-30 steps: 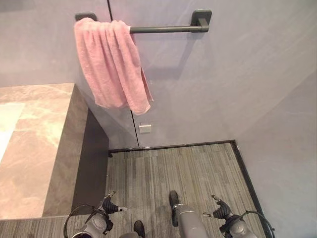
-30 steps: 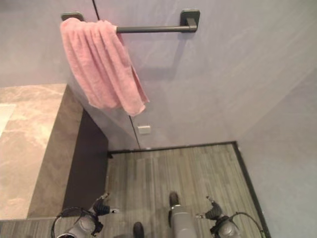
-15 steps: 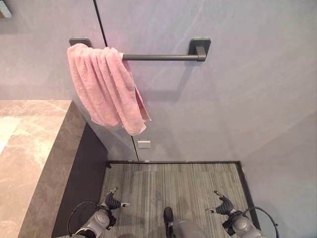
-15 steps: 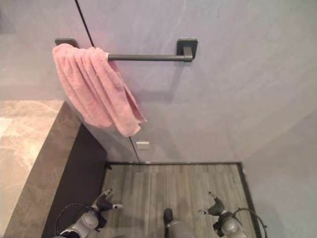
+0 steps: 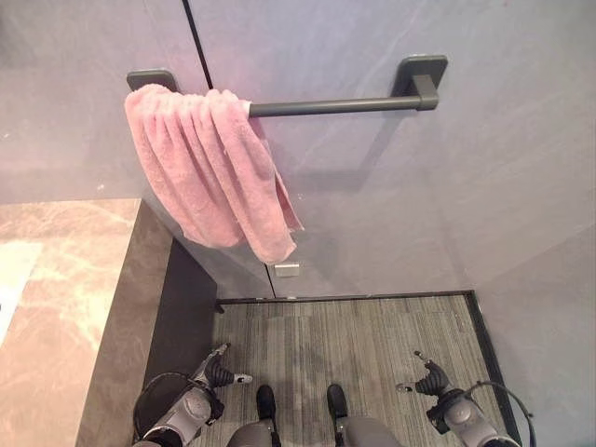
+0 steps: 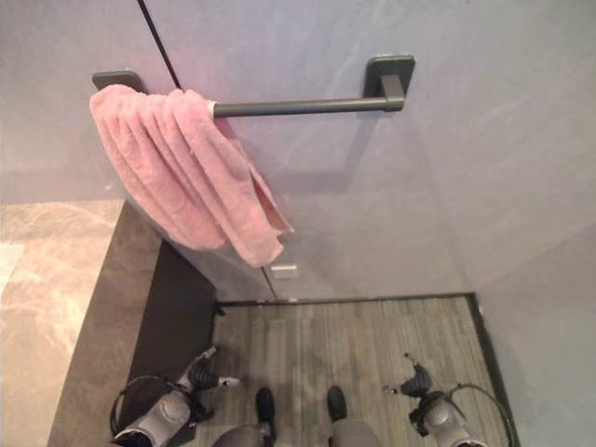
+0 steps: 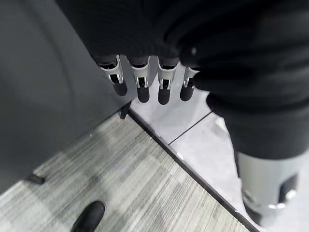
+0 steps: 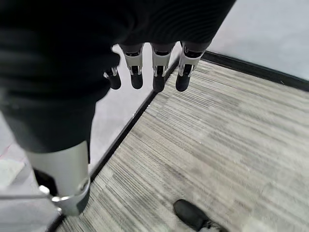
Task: Put brush and paste in cup on sink, flatten towel.
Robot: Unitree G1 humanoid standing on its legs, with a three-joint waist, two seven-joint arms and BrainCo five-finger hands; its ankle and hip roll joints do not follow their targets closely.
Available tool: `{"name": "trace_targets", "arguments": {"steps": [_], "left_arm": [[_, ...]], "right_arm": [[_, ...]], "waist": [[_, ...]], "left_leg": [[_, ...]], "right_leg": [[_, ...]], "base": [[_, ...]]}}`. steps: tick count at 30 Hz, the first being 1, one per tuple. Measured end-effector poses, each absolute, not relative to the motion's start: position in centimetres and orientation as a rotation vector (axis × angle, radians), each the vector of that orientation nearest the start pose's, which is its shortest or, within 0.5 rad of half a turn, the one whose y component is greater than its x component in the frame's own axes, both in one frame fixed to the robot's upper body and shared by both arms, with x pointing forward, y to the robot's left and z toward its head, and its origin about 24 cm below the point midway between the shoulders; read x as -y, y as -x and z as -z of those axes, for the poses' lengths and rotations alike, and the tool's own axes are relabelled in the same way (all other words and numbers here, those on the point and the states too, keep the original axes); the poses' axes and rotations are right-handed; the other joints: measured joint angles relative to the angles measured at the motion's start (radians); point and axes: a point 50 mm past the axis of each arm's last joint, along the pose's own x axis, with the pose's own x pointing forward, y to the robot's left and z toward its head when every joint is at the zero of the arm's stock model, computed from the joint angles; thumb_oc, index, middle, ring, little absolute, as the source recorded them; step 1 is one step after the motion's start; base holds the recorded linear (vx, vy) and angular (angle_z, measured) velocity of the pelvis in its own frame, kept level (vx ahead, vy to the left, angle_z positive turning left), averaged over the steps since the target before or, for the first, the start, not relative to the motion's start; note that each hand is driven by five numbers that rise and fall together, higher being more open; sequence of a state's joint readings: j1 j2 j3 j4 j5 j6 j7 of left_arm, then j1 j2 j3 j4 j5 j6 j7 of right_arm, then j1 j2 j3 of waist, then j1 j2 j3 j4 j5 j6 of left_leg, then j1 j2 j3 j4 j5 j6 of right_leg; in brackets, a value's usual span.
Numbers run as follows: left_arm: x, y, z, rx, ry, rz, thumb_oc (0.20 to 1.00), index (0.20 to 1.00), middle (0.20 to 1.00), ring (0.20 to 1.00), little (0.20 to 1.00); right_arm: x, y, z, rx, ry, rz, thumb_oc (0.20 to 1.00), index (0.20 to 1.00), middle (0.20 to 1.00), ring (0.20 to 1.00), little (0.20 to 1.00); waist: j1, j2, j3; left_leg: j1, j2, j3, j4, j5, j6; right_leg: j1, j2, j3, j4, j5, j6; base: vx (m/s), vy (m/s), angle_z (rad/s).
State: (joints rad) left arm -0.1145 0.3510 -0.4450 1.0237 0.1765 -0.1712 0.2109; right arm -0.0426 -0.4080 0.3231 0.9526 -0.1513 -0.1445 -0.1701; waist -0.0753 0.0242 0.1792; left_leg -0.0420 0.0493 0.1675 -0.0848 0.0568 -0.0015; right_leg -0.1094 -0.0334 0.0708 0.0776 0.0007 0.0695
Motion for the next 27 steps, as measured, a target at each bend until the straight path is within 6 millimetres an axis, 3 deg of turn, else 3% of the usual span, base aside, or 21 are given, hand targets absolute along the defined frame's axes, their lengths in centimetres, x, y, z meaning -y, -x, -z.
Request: {"name": "trace_targets", "arguments": {"steps": [2,5,8,9,12,16,21,26,27], "left_arm": [[-22.6,-18.1,11.7,-0.704,-0.778,0.172,1.0,1.0,1.0,1.0,1.0],[-23.4,-17.8,11.6,-0.704,-0.807,0.172,1.0,1.0,1.0,1.0,1.0],[-23.2,-17.6,11.3,-0.677,-0.82,0.207,1.0,1.0,1.0,1.0,1.0],[-23.2,-17.2,11.4,-0.683,-0.813,0.216,1.0,1.0,1.0,1.0,1.0],[-22.2,-15.4,11.5,-0.667,-0.759,0.282,1.0,1.0,1.0,1.0,1.0],[-21.0,-15.2,10.8,-0.619,-0.713,0.353,1.0,1.0,1.0,1.0,1.0],[-20.7,-17.3,5.7,-0.39,-0.772,0.518,1.0,1.0,1.0,1.0,1.0],[-22.0,-18.5,-0.6,-0.215,-0.789,0.565,1.0,1.0,1.0,1.0,1.0],[-21.9,-19.1,-2.9,-0.134,-0.799,0.577,1.0,1.0,1.0,1.0,1.0]], "right_arm": [[24.9,-17.4,10.9,-0.722,0.71,-0.074,1.0,1.0,1.0,1.0,1.0],[23.5,-18.7,10.1,-0.641,0.683,-0.092,1.0,1.0,1.0,1.0,1.0],[23.2,-18.3,10.3,-0.642,0.674,-0.097,1.0,1.0,1.0,1.0,1.0],[23.2,-18.0,10.4,-0.651,0.672,-0.096,1.0,1.0,1.0,1.0,1.0],[24.5,-17.5,10.0,-0.648,0.678,-0.061,1.0,1.0,1.0,1.0,1.0],[26.0,-17.2,9.6,-0.658,0.715,-0.043,1.0,1.0,1.0,1.0,1.0],[26.5,-17.3,9.4,-0.659,0.675,-0.009,1.0,1.0,1.0,1.0,1.0],[27.0,-17.0,9.5,-0.686,0.65,0.001,1.0,1.0,1.0,1.0,1.0],[27.1,-16.6,9.8,-0.709,0.652,-0.007,1.0,1.0,1.0,1.0,1.0]], "waist": [[-0.004,-0.005,0.003],[0.007,-0.021,0.003],[0.008,-0.049,-0.012],[0.008,-0.049,-0.019],[0.004,-0.01,-0.041],[0.001,0.014,-0.054],[0.007,0.012,-0.066],[0.017,0.03,-0.088],[0.018,0.03,-0.091]], "left_leg": [[0.008,-0.015,0.018,0.004,-0.013,0.018],[0.025,-0.016,0.071,-0.005,-0.022,0.02],[0.042,-0.034,0.063,-0.005,-0.03,0.009],[0.049,-0.031,0.061,-0.005,-0.033,0.003],[0.058,0.004,0.053,-0.005,-0.037,-0.019],[0.058,0.03,0.031,-0.005,-0.031,-0.031],[0.04,0.047,-0.016,-0.005,-0.019,-0.055],[0.021,0.046,-0.054,-0.006,-0.012,-0.066],[0.016,0.046,-0.075,-0.006,-0.008,-0.069]], "right_leg": [[-0.038,-0.012,-0.005,0.075,-0.024,0.021],[-0.059,-0.06,-0.125,0.043,-0.034,0.027],[-0.01,-0.127,-0.101,-0.029,0.014,0.066],[0.015,-0.124,-0.101,-0.057,0.017,0.073],[0.083,-0.089,-0.111,-0.165,0.063,0.05],[0.091,-0.061,-0.134,-0.164,0.063,0.042],[0.095,-0.048,-0.169,-0.172,0.052,0.026],[0.104,-0.051,-0.208,-0.172,0.05,0.024],[0.105,-0.05,-0.225,-0.172,0.05,0.024]], "base": [[0.06,0.09,-0.31],[0.07,-0.05,-0.4],[0.09,-0.049,0.04],[0.09,-0.074,-0.04],[0.06,-0.083,0.0],[0.03,-0.069,0.09],[0.01,-0.043,0.23],[-0.01,-0.014,0.23],[0.0,0.002,0.38]]}}
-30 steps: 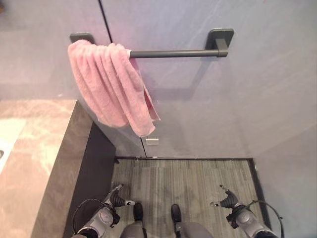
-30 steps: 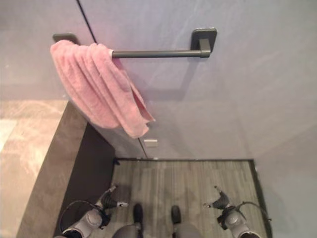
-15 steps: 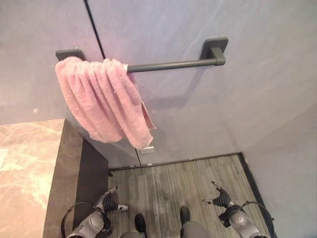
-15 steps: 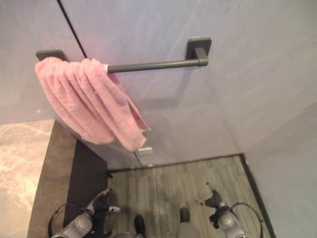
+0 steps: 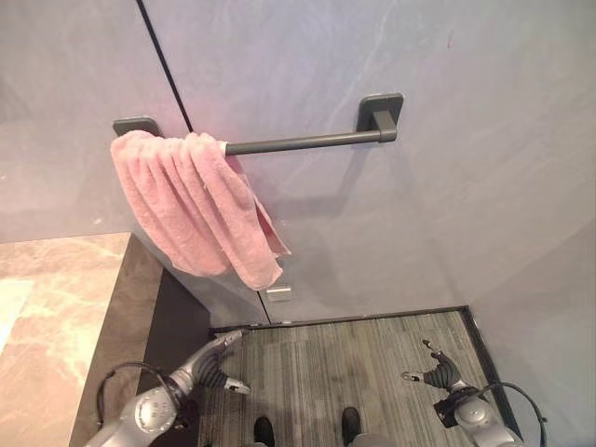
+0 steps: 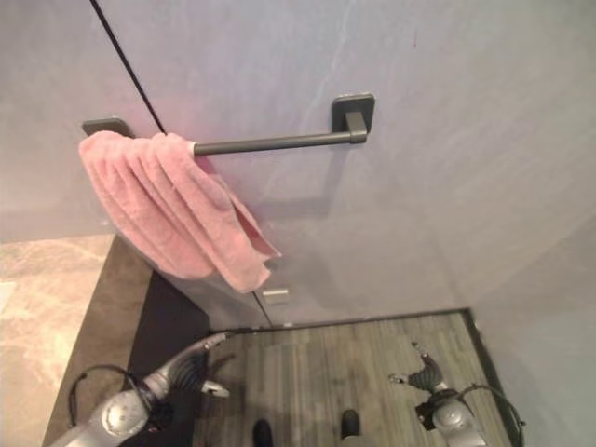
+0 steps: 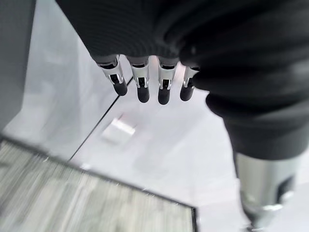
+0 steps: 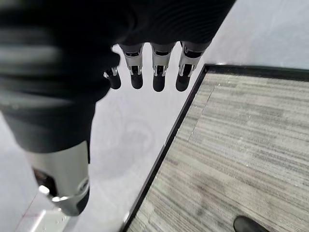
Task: Put brush and paste in cup on sink, flatten towel.
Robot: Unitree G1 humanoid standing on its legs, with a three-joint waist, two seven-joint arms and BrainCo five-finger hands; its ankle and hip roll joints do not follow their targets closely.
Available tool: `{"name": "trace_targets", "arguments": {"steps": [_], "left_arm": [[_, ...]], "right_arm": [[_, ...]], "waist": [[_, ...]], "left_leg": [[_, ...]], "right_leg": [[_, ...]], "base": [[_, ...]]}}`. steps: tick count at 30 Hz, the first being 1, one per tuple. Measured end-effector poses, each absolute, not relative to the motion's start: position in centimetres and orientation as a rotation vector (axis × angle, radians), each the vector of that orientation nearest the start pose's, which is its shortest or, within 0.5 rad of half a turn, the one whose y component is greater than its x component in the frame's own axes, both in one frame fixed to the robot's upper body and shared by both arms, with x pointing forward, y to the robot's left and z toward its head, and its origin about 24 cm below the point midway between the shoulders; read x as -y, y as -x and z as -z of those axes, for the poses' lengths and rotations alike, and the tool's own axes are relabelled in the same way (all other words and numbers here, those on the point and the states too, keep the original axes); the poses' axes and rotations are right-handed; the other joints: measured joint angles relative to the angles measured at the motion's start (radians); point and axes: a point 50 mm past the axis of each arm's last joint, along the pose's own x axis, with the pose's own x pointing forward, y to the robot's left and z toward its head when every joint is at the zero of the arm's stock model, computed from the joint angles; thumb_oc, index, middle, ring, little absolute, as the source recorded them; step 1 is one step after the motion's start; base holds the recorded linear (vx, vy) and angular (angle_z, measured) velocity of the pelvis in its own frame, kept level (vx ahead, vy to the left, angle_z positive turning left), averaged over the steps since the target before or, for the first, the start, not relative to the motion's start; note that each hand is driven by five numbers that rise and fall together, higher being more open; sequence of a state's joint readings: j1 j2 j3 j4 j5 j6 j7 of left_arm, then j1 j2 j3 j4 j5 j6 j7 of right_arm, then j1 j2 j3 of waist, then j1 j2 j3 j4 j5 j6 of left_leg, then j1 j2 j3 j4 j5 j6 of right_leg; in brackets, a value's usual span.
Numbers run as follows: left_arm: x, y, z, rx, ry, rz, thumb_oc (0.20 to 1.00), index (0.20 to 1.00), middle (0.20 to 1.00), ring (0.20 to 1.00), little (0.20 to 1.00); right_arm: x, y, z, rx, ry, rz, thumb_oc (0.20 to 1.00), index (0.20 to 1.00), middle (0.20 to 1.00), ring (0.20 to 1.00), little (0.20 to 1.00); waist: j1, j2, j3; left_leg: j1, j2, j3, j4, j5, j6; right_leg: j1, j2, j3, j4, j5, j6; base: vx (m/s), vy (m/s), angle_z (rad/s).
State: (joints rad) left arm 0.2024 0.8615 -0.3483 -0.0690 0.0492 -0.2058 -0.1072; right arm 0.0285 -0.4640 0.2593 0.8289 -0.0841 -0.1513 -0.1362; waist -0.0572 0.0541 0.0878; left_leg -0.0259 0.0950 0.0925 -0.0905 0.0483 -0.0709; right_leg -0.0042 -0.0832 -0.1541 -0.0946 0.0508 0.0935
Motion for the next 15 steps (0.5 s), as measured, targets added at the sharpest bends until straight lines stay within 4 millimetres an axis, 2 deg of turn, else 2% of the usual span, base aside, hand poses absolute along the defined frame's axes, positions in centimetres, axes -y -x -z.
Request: {"name": "trace_targets", "arguments": {"steps": [3,6,10,13,15], "left_arm": [[-21.6,-20.0,-7.8,0.016,-0.746,0.6,1.0,1.0,1.0,1.0,1.0],[-22.6,-19.6,-11.5,0.07,-0.676,0.604,1.0,1.0,1.0,1.0,1.0],[-24.1,-19.5,-12.5,0.086,-0.561,0.516,1.0,1.0,1.0,1.0,1.0],[-26.4,-19.6,-13.3,0.115,-0.455,0.369,1.0,1.0,1.0,1.0,1.0],[-27.8,-19.7,-12.9,0.105,-0.434,0.265,1.0,1.0,1.0,1.0,1.0]], "right_arm": [[27.2,-16.2,10.3,-0.744,0.654,-0.02,1.0,1.0,1.0,1.0,1.0],[26.8,-15.7,11.1,-0.795,0.656,-0.054,1.0,1.0,1.0,1.0,1.0],[26.3,-15.6,11.2,-0.79,0.66,-0.084,1.0,1.0,1.0,1.0,1.0],[26.4,-14.5,11.6,-0.816,0.653,-0.082,1.0,1.0,1.0,1.0,1.0],[26.4,-13.9,11.8,-0.831,0.649,-0.081,1.0,1.0,1.0,1.0,1.0]], "waist": [[0.039,0.011,-0.012],[0.046,0.009,-0.023],[0.068,0.018,-0.03],[0.072,0.017,-0.03],[0.084,0.017,-0.031]], "left_leg": [[-0.014,-0.002,-0.029,0.0,0.007,-0.005],[-0.023,-0.003,-0.053,0.001,0.012,-0.01],[-0.03,-0.008,-0.072,0.001,0.015,-0.009],[-0.029,-0.014,-0.108,0.001,0.017,-0.012],[-0.03,-0.016,-0.11,0.0,0.017,-0.012]], "right_leg": [[0.001,-0.001,-0.029,0.001,-0.003,0.0],[0.005,-0.001,-0.053,0.008,-0.01,0.003],[0.009,-0.004,-0.077,0.008,-0.014,0.005],[0.029,-0.007,-0.107,0.008,-0.026,0.006],[0.031,-0.01,-0.111,0.008,-0.033,0.011]], "base": [[0.02,0.001,0.3],[0.03,0.014,0.26],[0.02,0.021,0.17],[0.04,0.04,0.31],[0.03,0.041,0.12]]}}
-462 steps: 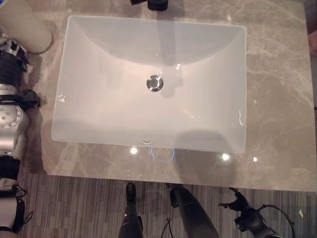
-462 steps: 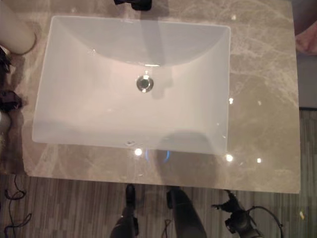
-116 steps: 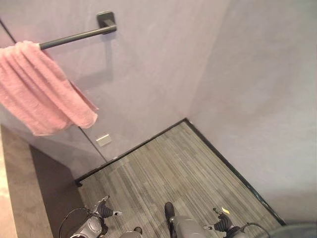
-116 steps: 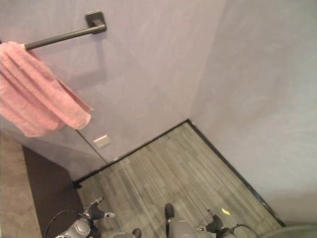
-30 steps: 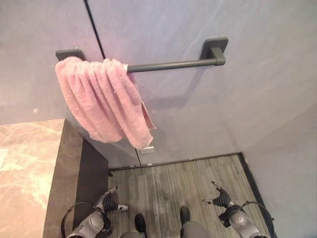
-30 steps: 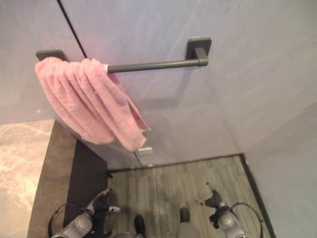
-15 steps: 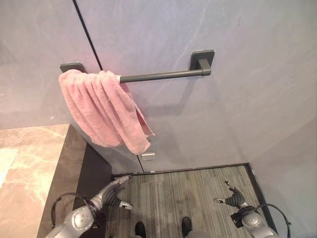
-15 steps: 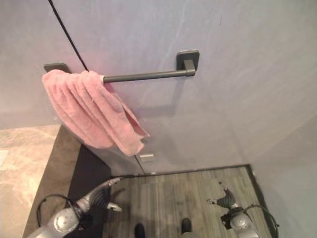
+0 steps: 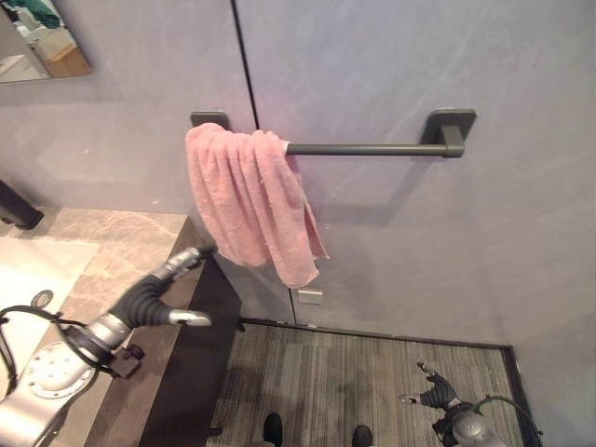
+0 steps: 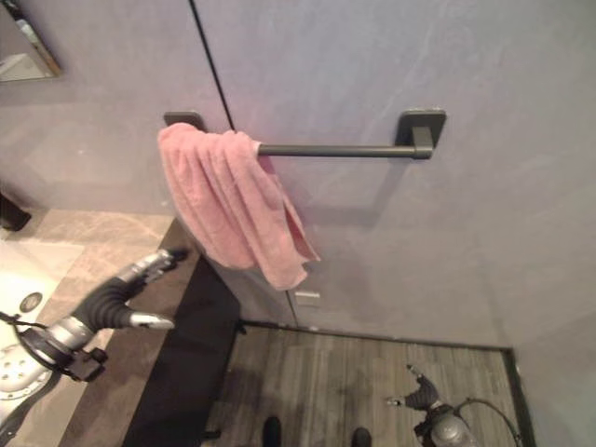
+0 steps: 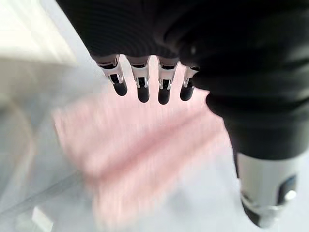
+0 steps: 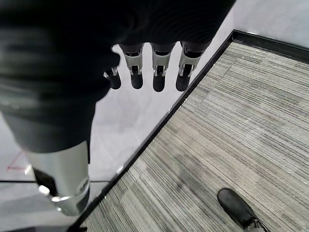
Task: Put brush and paste in cup on sink, flatten towel.
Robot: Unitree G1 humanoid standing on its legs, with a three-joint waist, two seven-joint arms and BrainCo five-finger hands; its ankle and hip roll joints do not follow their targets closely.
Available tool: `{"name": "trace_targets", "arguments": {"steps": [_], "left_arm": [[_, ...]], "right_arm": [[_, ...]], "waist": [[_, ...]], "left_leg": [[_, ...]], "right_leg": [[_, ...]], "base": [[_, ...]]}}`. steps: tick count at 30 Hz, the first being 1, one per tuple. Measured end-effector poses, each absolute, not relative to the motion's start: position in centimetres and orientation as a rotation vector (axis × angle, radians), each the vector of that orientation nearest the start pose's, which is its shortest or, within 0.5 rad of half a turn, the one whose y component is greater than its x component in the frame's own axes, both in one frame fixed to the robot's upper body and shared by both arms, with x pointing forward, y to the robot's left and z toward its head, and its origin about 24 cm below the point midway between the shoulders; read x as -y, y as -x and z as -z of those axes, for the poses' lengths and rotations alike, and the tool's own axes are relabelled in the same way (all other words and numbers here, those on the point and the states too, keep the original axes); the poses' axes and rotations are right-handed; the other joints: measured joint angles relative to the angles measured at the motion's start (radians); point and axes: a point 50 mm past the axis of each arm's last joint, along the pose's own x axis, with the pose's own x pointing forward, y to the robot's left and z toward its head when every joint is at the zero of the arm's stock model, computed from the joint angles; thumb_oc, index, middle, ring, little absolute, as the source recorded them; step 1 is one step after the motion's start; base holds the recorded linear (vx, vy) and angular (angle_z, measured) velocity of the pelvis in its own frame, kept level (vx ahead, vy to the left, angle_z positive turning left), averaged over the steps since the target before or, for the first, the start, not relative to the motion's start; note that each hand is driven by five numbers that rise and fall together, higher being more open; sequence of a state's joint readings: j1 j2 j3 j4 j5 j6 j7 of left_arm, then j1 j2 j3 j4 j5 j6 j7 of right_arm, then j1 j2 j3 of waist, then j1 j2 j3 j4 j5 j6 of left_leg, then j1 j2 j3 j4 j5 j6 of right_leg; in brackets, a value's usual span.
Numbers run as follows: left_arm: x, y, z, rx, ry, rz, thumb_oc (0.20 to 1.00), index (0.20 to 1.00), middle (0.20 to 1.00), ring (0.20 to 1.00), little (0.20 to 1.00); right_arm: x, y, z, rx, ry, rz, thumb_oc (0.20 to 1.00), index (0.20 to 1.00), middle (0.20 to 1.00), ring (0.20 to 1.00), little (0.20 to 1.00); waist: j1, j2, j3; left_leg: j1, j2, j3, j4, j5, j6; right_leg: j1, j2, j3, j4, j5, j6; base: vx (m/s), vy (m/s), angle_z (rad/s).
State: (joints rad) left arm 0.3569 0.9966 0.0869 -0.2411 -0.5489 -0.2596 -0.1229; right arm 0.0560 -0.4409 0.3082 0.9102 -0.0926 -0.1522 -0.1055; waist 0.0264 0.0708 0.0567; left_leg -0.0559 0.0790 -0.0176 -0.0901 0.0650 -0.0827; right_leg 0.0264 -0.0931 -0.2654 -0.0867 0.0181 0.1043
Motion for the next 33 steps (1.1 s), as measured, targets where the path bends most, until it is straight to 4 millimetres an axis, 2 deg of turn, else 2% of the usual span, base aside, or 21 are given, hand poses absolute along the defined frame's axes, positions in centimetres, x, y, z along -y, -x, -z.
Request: {"name": "trace_targets", "arguments": {"steps": [3,6,11,15,17,19,21,26,33], "left_arm": [[-30.1,-19.6,-11.3,0.042,-0.434,0.121,1.0,1.0,1.0,1.0,1.0],[-31.5,-19.5,-10.6,0.012,-0.456,0.035,1.0,1.0,1.0,1.0,1.0],[-33.0,-20.1,-9.6,-0.005,-0.468,-0.087,1.0,1.0,1.0,1.0,1.0],[-33.7,-21.0,-9.6,0.004,-0.492,-0.132,1.0,1.0,1.0,1.0,1.0],[-34.0,-21.7,-9.7,0.015,-0.478,-0.16,1.0,1.0,1.0,1.0,1.0],[-34.0,-22.2,-9.9,0.033,-0.462,-0.178,1.0,1.0,1.0,1.0,1.0],[-34.1,-23.1,-9.9,0.043,-0.443,-0.199,1.0,1.0,1.0,1.0,1.0],[-32.9,-24.7,-10.7,0.087,-0.433,-0.173,1.0,1.0,1.0,1.0,1.0],[-31.7,-26.3,-11.6,0.133,-0.428,-0.133,1.0,1.0,1.0,1.0,1.0]], "right_arm": [[26.7,-13.6,11.9,-0.838,0.638,-0.062,1.0,1.0,1.0,1.0,1.0],[27.0,-13.5,11.7,-0.839,0.628,-0.035,1.0,1.0,1.0,1.0,1.0],[27.1,-13.0,11.8,-0.85,0.621,-0.028,1.0,1.0,1.0,1.0,1.0],[27.1,-12.8,11.8,-0.847,0.619,-0.028,1.0,1.0,1.0,1.0,1.0],[27.1,-13.0,11.7,-0.841,0.618,-0.028,1.0,1.0,1.0,1.0,1.0],[27.0,-13.3,11.5,-0.828,0.62,-0.03,1.0,1.0,1.0,1.0,1.0],[26.6,-13.8,10.9,-0.784,0.632,-0.046,1.0,1.0,1.0,1.0,1.0],[26.7,-14.1,10.8,-0.777,0.654,-0.051,1.0,1.0,1.0,1.0,1.0],[26.7,-14.3,10.7,-0.772,0.657,-0.053,1.0,1.0,1.0,1.0,1.0]], "waist": [[0.009,-0.001,0.0],[0.011,-0.006,-0.002],[0.011,-0.021,-0.008],[-0.016,-0.034,-0.003],[-0.023,-0.038,-0.003],[-0.03,-0.038,0.001],[-0.06,-0.046,0.005],[-0.078,-0.056,0.013],[-0.097,-0.057,0.027]], "left_leg": [[-0.001,-0.006,0.001,0.0,-0.001,0.0],[-0.007,-0.01,0.004,0.0,-0.002,0.002],[-0.018,-0.01,0.022,0.0,-0.002,0.003],[-0.019,-0.009,0.033,0.0,-0.006,0.004],[-0.033,-0.007,0.06,0.0,-0.007,0.005],[-0.042,-0.007,0.071,0.0,-0.007,0.005],[-0.051,-0.007,0.087,0.0,-0.007,0.006],[-0.063,-0.004,0.125,0.0,-0.011,0.011],[-0.067,-0.004,0.137,0.0,-0.011,0.012]], "right_leg": [[-0.001,-0.007,0.0,0.0,-0.003,0.002],[-0.009,-0.012,0.003,0.0,-0.002,0.001],[-0.026,-0.013,0.012,0.0,0.003,0.0],[-0.038,-0.013,0.029,0.0,0.004,0.001],[-0.064,-0.013,0.053,0.0,0.013,-0.001],[-0.08,-0.013,0.066,0.0,0.024,-0.001],[-0.099,-0.014,0.085,0.0,0.031,0.0],[-0.132,-0.012,0.12,-0.005,0.039,-0.002],[-0.142,-0.012,0.13,0.0,0.045,-0.001]], "base": [[0.04,0.049,0.0],[0.02,0.027,-0.01],[0.02,0.05,-0.07],[0.01,0.042,-0.11],[0.02,0.061,-0.28],[0.02,0.045,-0.27],[0.02,0.073,-0.25],[0.02,0.04,-0.22],[0.02,0.017,-0.04]]}}
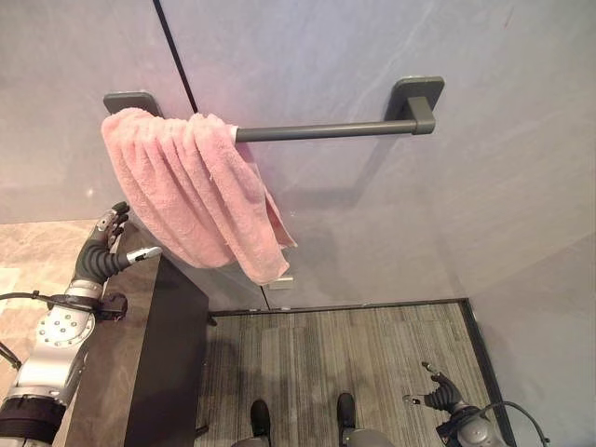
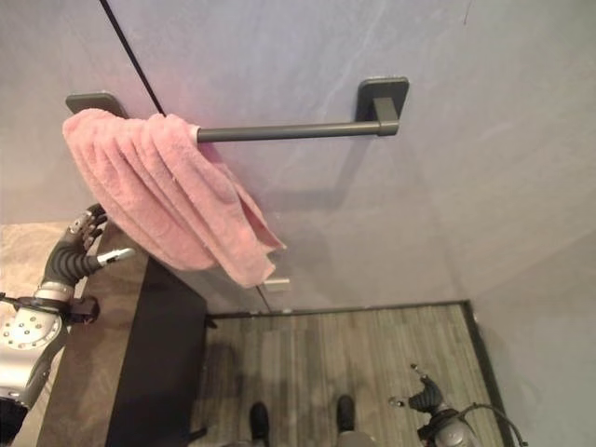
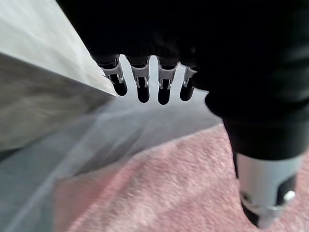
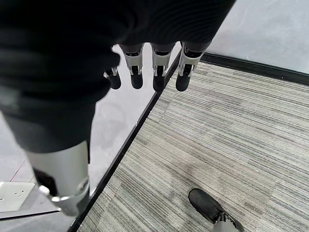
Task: Put brush and paste in cup on sink, flatten towel.
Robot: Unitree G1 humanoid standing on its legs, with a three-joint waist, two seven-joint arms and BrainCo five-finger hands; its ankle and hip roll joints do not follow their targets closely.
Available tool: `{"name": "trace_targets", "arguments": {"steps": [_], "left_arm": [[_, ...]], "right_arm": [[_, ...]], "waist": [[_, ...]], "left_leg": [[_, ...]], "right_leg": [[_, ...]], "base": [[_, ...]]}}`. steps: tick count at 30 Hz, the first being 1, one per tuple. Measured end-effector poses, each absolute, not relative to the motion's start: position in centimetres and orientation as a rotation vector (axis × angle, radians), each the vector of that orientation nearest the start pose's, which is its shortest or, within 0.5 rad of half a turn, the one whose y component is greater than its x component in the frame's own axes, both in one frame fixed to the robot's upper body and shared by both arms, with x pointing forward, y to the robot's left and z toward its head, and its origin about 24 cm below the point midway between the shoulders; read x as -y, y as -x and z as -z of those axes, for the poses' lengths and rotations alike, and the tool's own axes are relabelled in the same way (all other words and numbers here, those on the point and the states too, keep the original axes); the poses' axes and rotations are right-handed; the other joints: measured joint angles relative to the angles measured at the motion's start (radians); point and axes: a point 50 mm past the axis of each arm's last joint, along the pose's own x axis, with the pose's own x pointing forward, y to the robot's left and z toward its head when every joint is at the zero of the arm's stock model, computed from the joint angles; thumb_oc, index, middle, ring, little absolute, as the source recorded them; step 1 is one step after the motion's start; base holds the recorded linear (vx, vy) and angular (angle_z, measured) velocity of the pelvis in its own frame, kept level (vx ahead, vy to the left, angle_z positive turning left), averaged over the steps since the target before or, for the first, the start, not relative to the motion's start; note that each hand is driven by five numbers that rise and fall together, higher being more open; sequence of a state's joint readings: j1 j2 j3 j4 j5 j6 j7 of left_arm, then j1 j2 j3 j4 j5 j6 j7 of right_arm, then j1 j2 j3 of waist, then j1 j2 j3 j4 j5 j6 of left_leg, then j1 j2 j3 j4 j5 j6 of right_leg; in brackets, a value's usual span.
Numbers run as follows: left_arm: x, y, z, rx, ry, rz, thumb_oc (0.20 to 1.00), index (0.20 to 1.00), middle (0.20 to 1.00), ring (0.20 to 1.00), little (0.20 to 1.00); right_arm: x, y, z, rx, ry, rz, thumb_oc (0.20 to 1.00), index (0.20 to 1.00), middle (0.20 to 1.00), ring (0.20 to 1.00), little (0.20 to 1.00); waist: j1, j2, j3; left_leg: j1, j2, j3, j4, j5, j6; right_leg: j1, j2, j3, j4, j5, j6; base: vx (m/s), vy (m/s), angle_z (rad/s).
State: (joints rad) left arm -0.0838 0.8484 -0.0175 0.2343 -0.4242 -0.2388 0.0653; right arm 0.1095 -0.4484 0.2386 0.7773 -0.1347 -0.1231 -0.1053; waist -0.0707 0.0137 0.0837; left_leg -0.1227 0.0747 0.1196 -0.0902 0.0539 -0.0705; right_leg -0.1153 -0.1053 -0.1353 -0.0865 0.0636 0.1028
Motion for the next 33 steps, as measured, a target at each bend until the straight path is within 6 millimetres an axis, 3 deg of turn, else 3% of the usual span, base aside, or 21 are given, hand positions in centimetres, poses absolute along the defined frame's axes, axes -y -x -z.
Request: {"name": "trace_targets", "arguments": {"steps": [5,6,7,9,12,22,29,33], "left_arm": [[-31.7,-26.4,-11.7,0.134,-0.427,-0.136,1.0,1.0,1.0,1.0,1.0],[-31.7,-26.4,-11.7,0.133,-0.427,-0.136,0.922,0.922,0.922,0.922,0.922],[-31.7,-26.3,-11.6,0.132,-0.421,-0.137,0.495,0.495,0.495,0.495,0.495],[-31.7,-26.3,-11.7,0.133,-0.416,-0.139,0.291,0.291,0.291,0.291,0.291],[-31.8,-26.3,-11.7,0.133,-0.391,-0.142,0.2,0.2,0.2,0.2,0.2],[-31.7,-26.3,-11.6,0.129,-0.391,-0.137,0.2,0.2,0.2,0.2,0.2],[-31.8,-26.1,-11.3,0.116,-0.393,-0.134,0.2,0.2,0.2,0.2,0.2],[-31.7,-26.1,-11.1,0.107,-0.394,-0.126,0.2,0.2,0.2,0.2,0.2]], "right_arm": [[26.6,-14.5,10.6,-0.769,0.658,-0.054,1.0,1.0,1.0,1.0,1.0],[26.6,-14.4,10.6,-0.769,0.658,-0.054,1.0,1.0,1.0,1.0,1.0],[26.6,-14.4,10.6,-0.769,0.658,-0.054,1.0,1.0,1.0,1.0,1.0],[26.6,-14.5,10.6,-0.768,0.658,-0.055,1.0,1.0,1.0,1.0,1.0],[26.6,-14.5,10.6,-0.768,0.659,-0.056,1.0,1.0,1.0,1.0,1.0],[26.3,-15.7,9.9,-0.712,0.681,-0.076,1.0,1.0,1.0,1.0,1.0],[25.2,-19.3,6.4,-0.511,0.643,-0.099,1.0,1.0,1.0,1.0,1.0],[23.4,-22.5,3.1,-0.344,0.584,-0.155,1.0,1.0,1.0,1.0,1.0]], "waist": [[0.0,-0.003,0.017],[0.001,-0.003,0.019],[0.001,-0.004,0.02],[0.001,-0.006,0.021],[0.001,-0.008,0.023],[0.001,-0.009,0.023],[0.001,-0.009,0.023],[0.003,-0.01,0.023]], "left_leg": [[0.0,0.001,0.014,0.0,-0.001,0.001],[0.0,0.001,0.017,0.0,-0.001,0.001],[0.001,0.001,0.023,0.0,-0.001,0.001],[0.001,0.002,0.024,0.0,-0.001,0.001],[0.001,0.002,0.025,0.0,-0.001,0.001],[0.007,0.002,0.027,0.0,-0.001,0.001],[0.018,0.003,0.027,0.0,-0.001,0.002],[0.023,0.003,0.028,0.0,-0.001,0.002]], "right_leg": [[-0.008,0.001,0.017,-0.001,0.005,0.001],[-0.009,0.001,0.018,-0.001,0.006,0.0],[-0.01,0.001,0.019,-0.003,0.006,0.0],[-0.01,0.001,0.02,-0.006,0.006,0.0],[-0.01,0.001,0.02,-0.004,0.006,0.001],[-0.005,0.001,0.019,-0.003,0.007,0.001],[0.004,0.001,0.022,-0.007,0.008,0.001],[0.009,0.001,0.021,-0.007,0.009,0.001]], "base": [[0.02,0.004,-0.09],[0.03,0.001,-0.05],[0.03,-0.004,-0.05],[0.0,0.0,0.0],[0.0,0.0,0.0],[0.0,0.0,0.0],[0.0,0.001,-0.01],[0.0,0.0,0.0]]}}
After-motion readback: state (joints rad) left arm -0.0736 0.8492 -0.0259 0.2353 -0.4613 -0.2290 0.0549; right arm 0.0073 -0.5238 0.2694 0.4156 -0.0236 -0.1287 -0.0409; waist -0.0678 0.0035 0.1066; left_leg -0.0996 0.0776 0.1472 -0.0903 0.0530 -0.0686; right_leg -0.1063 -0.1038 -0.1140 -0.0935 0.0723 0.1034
